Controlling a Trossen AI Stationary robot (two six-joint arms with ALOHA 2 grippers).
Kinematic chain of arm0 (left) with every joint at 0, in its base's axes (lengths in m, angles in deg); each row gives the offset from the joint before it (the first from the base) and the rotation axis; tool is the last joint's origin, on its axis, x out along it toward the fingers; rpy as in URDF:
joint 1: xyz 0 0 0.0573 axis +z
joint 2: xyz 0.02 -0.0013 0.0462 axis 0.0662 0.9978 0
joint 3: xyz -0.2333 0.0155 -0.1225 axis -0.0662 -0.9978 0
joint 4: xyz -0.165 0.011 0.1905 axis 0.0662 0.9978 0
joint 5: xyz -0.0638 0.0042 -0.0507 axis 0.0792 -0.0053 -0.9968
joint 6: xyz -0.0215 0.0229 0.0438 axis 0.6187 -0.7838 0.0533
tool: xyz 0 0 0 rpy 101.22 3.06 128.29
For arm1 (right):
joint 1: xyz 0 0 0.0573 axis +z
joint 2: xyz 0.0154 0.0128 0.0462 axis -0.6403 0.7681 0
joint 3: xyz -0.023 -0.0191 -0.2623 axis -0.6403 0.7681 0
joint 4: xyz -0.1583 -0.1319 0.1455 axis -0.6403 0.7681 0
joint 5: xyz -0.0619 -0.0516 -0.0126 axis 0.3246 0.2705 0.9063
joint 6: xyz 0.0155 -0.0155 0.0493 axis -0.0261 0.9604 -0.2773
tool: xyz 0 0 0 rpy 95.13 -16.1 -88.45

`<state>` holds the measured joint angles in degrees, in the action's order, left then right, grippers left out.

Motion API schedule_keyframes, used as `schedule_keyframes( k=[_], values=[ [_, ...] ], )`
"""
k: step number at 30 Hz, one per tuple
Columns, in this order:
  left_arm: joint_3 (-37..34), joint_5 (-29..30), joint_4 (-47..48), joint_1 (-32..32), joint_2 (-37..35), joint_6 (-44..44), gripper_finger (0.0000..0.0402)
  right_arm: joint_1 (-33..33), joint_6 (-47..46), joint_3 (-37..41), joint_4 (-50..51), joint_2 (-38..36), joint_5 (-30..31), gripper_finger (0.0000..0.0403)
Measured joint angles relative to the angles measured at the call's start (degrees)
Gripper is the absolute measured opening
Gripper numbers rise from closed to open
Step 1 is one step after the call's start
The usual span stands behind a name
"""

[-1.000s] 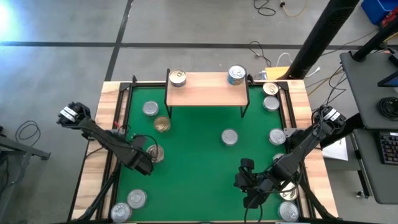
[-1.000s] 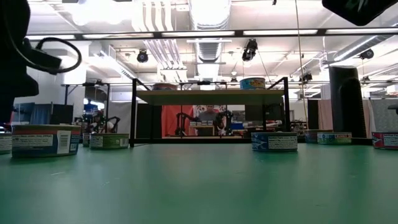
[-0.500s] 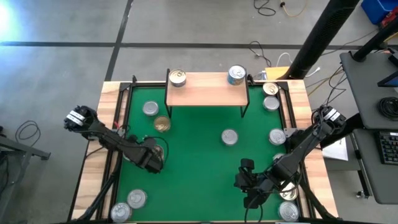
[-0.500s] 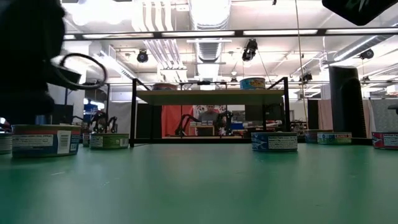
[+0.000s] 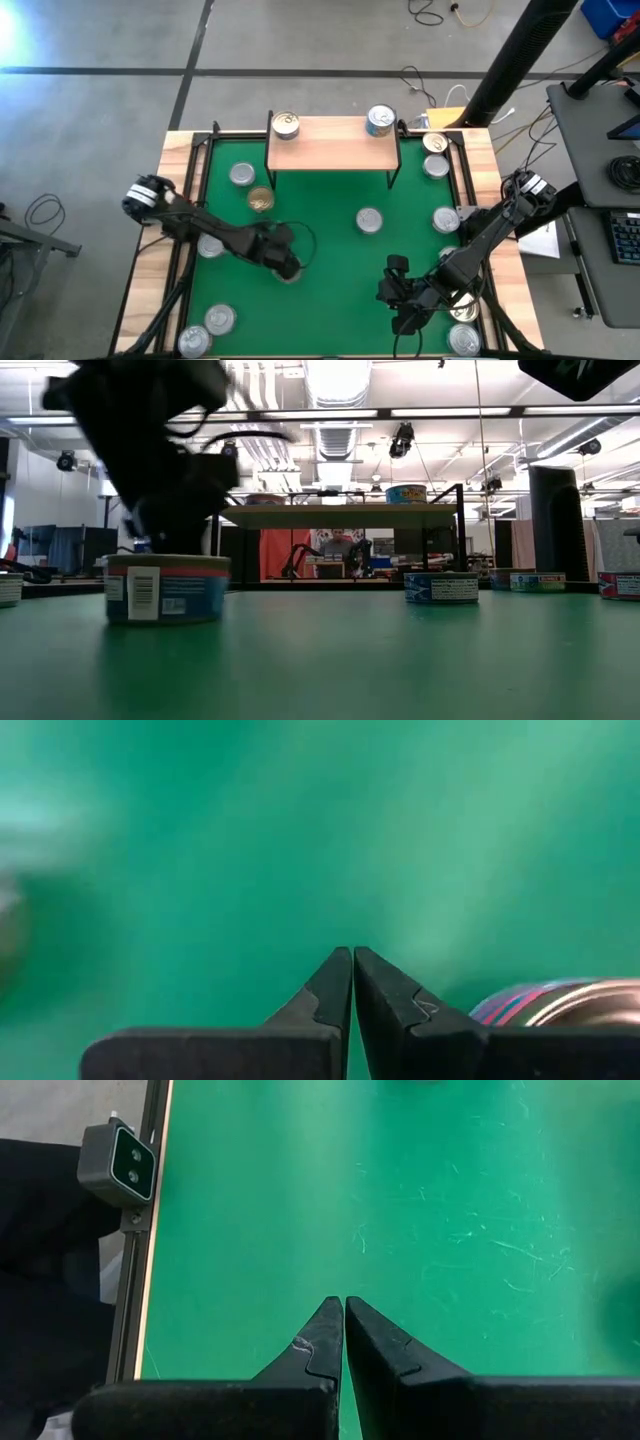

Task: Stack canned seafood by type on shelf
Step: Stack the blue pink tuna can on top of the blue pink tuna can on the shelf

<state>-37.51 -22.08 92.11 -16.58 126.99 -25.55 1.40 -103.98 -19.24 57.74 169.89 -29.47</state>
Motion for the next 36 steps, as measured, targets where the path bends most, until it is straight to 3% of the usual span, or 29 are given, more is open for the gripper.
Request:
schedule_keyframes(
  k=[4,10,12,17,20,24,29,36],
  values=[
    [7.91,-3.33,0.43,-0.27,5.66,-6.87,0.0002,0.0,-0.39,0.0,0.02,0.0,0.01,0.0009],
    [21.55,-3.84,13.14,-3.07,10.53,-10.72,0.0002,0.0,-6.18,0.48,0.11,0.0,3.07,0.0009],
    [25.57,-3.05,17.28,-4.73,11.19,-11.02,0.0002,0.15,-8.53,1.51,0.13,0.29,4.98,0.0009],
    [32.04,1.23,26.87,-10.88,11.38,-9.81,0.0002,0.15,-9.77,4.86,-0.22,3.13,2.95,0.0009],
    [34.48,3.68,34.81,-15.6,11.36,-5.21,0.0002,0.14,-10.57,5.53,-0.29,6.47,2.75,0.0009],
    [35.69,7.82,42.59,-22.1,11.26,7.9,0.0002,0.05,-10.32,5.17,-1.29,11.21,2.77,0.0009],
    [34.99,9.61,40.81,-28.86,11.93,22.02,0.0002,-0.97,-4.67,2.28,-1.7,15.22,2.75,0.0009],
    [35.47,13.17,41.04,-33.28,16.6,34.83,0.0002,-4.16,4.55,-4.15,-3.48,18.25,3.06,0.0009]
  ],
)
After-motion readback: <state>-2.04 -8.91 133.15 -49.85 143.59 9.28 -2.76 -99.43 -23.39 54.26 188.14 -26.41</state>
